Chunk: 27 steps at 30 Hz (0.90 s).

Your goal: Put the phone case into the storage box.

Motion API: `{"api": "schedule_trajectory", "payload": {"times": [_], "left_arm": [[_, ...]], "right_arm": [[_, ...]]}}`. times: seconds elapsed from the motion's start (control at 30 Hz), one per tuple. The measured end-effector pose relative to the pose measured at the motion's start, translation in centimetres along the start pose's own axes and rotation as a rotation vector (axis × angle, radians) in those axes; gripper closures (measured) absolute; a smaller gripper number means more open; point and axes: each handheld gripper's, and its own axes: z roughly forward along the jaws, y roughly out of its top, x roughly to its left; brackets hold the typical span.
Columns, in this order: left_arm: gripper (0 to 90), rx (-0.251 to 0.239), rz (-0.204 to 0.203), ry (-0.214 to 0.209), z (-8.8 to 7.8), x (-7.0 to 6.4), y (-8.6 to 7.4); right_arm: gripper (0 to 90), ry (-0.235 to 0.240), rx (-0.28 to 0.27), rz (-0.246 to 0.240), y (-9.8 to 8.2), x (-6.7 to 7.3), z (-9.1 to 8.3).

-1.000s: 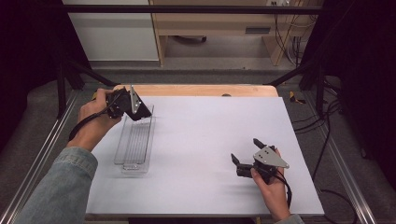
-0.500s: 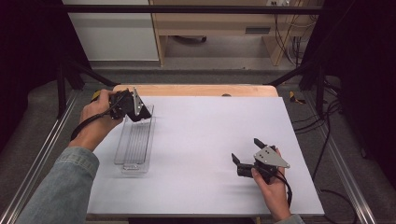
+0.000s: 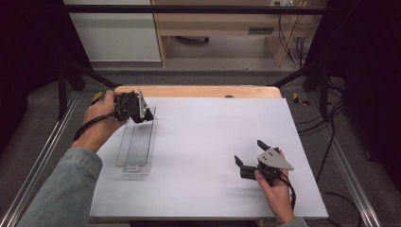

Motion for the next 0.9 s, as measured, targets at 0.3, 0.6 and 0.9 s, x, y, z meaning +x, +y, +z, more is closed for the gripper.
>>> {"api": "schedule_trajectory", "payload": {"times": [0.3, 0.6, 0.9], "left_arm": [[85.8, 0.0, 0.015, -0.005, 0.2, -0.18, 0.24], [85.7, 0.001, 0.034, -0.009, 0.36, -0.44, 0.59], [85.8, 0.004, 0.044, -0.012, 0.57, -0.6, 0.75]], "right_arm": [[3.8, 0.0, -0.001, 0.001, 0.0, -0.03, -0.02], [3.9, 0.0, -0.001, 0.002, 0.01, -0.04, -0.02], [3.8, 0.0, 0.0, 0.002, 0.0, -0.07, -0.03]]}}
